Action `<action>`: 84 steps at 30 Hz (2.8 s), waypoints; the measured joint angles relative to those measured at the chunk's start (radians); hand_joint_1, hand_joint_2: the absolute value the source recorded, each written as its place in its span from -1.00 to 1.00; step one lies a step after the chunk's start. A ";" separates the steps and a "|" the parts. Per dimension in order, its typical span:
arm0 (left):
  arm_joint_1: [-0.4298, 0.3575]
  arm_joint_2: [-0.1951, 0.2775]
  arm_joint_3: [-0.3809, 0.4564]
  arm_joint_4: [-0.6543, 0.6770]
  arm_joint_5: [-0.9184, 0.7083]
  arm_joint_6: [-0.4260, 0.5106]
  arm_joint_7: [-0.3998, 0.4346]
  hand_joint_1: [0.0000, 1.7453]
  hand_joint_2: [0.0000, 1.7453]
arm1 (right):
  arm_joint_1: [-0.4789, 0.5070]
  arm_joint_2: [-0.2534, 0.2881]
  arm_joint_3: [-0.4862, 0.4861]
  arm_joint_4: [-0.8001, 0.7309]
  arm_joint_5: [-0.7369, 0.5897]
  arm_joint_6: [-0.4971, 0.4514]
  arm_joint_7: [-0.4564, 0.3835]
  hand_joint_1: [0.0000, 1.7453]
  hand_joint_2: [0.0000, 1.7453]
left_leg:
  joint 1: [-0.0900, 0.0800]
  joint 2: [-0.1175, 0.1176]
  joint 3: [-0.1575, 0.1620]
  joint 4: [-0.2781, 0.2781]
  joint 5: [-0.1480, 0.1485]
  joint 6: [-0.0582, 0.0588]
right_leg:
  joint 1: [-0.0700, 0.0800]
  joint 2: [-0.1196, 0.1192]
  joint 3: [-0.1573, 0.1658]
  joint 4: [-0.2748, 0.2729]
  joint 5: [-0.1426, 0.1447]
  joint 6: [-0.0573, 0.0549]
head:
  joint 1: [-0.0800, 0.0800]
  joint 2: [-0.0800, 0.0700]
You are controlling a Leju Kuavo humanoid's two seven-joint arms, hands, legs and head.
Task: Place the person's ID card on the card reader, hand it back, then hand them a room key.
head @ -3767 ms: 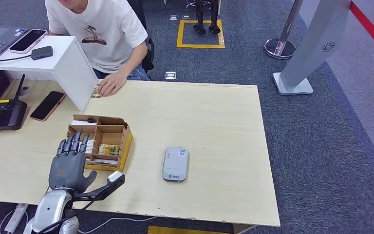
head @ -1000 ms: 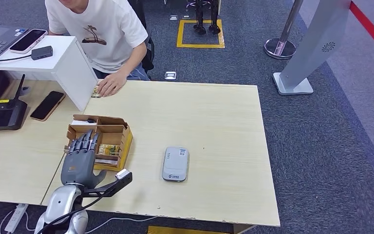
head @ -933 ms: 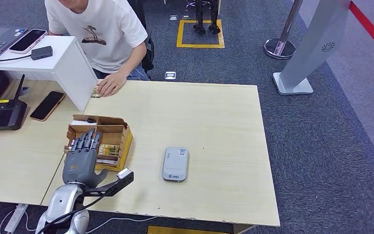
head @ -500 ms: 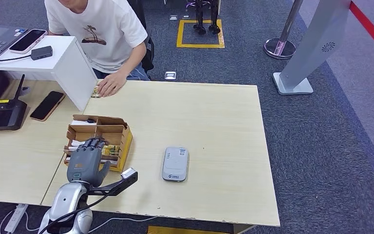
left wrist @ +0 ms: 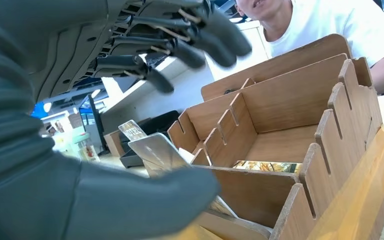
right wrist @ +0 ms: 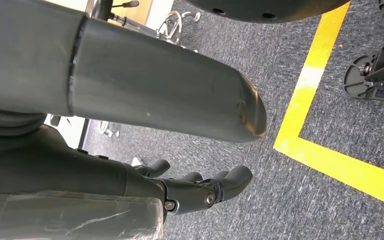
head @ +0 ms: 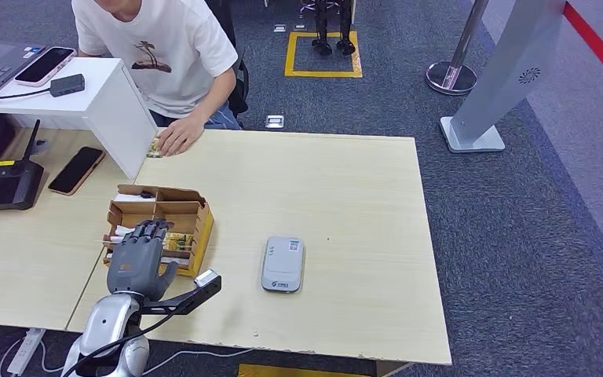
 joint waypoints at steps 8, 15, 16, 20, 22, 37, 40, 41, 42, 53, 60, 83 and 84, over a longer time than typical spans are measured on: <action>0.000 0.000 0.000 0.000 0.000 0.000 0.000 -1.00 1.00 | 0.000 0.000 0.000 0.000 -0.001 -0.001 0.000 -1.00 -1.00 | 0.000 0.000 0.000 0.000 0.000 0.000 | 0.000 0.000 0.000 0.000 0.000 0.000 | 0.000 0.000; 0.001 0.000 0.000 -0.001 -0.001 -0.003 0.002 -1.00 1.00 | 0.000 0.000 0.000 0.000 -0.004 -0.002 0.000 -1.00 -1.00 | 0.000 0.000 0.000 0.000 0.000 0.000 | 0.000 0.000 0.000 0.000 0.000 0.000 | 0.000 0.000; 0.002 0.000 0.000 -0.001 -0.001 -0.005 0.005 -1.00 1.00 | 0.000 0.000 0.000 0.000 -0.004 -0.002 0.000 -1.00 -1.00 | 0.000 0.000 0.000 0.000 0.000 0.000 | 0.000 0.000 0.000 0.000 0.000 0.000 | 0.000 0.000; 0.012 0.008 0.000 -0.004 -0.002 -0.018 0.023 -1.00 1.00 | 0.000 0.000 0.000 0.000 -0.009 -0.002 0.001 -1.00 -1.00 | 0.000 0.000 0.000 0.000 0.000 0.000 | 0.000 0.000 0.000 0.000 0.000 0.000 | 0.000 0.000; 0.023 0.015 0.001 -0.009 -0.002 -0.019 0.029 -1.00 1.00 | 0.001 0.000 0.000 0.000 -0.013 -0.002 0.002 -1.00 -1.00 | 0.000 0.000 0.000 0.000 0.000 0.000 | 0.000 0.000 0.000 0.000 0.000 0.000 | 0.000 0.000; 0.061 0.030 0.016 -0.044 -0.002 -0.027 0.036 -1.00 1.00 | 0.001 0.000 0.000 0.000 -0.015 -0.004 0.008 -1.00 -1.00 | 0.000 0.000 0.000 0.000 0.000 0.000 | 0.000 0.000 0.000 0.000 0.000 0.000 | 0.000 0.000; 0.062 0.030 0.017 -0.045 -0.002 -0.027 0.036 -1.00 1.00 | 0.001 0.000 0.000 0.000 -0.015 -0.004 0.008 -1.00 -1.00 | 0.000 0.000 0.000 0.000 0.000 0.000 | 0.000 0.000 0.000 0.000 0.000 0.000 | 0.000 0.000; 0.062 0.030 0.017 -0.045 -0.002 -0.027 0.037 -1.00 1.00 | 0.001 0.000 0.000 0.000 -0.015 -0.004 0.008 -1.00 -1.00 | 0.000 0.000 0.000 0.000 0.000 0.000 | 0.000 0.000 0.000 0.000 0.000 0.000 | 0.000 0.000; 0.061 0.031 0.017 -0.045 -0.002 -0.026 0.040 -1.00 1.00 | 0.001 0.000 0.000 0.000 -0.014 -0.004 0.008 -1.00 -1.00 | 0.000 0.000 0.000 0.000 0.000 0.000 | 0.000 0.000 0.000 0.000 0.000 0.000 | 0.000 0.000; 0.063 0.074 0.033 -0.049 -0.002 -0.024 0.084 -1.00 1.00 | 0.001 0.000 -0.001 0.000 -0.012 -0.003 0.008 -1.00 -1.00 | 0.000 0.000 0.000 0.000 0.000 0.000 | 0.000 0.000 0.000 0.000 0.000 0.000 | 0.000 0.000; 0.064 0.084 0.043 -0.051 -0.002 -0.024 0.084 -1.00 1.00 | 0.001 0.000 -0.001 0.000 -0.012 -0.003 0.008 -1.00 -1.00 | 0.000 0.000 0.000 0.000 0.000 0.000 | 0.000 0.000 0.000 0.000 0.000 0.000 | 0.000 0.000; 0.062 0.075 0.045 -0.052 -0.002 -0.020 0.052 -1.00 1.00 | 0.001 0.000 -0.001 0.000 -0.011 0.001 0.008 -1.00 -1.00 | 0.000 0.000 0.000 0.000 0.000 0.000 | 0.000 0.000 0.000 0.000 0.000 0.000 | 0.000 0.000; 0.061 0.075 0.045 -0.052 -0.002 -0.020 0.051 -1.00 1.00 | 0.001 0.000 -0.001 0.000 -0.011 0.002 0.008 -1.00 -1.00 | 0.000 0.000 0.000 0.000 0.000 0.000 | 0.000 0.000 0.000 0.000 0.000 0.000 | 0.000 0.000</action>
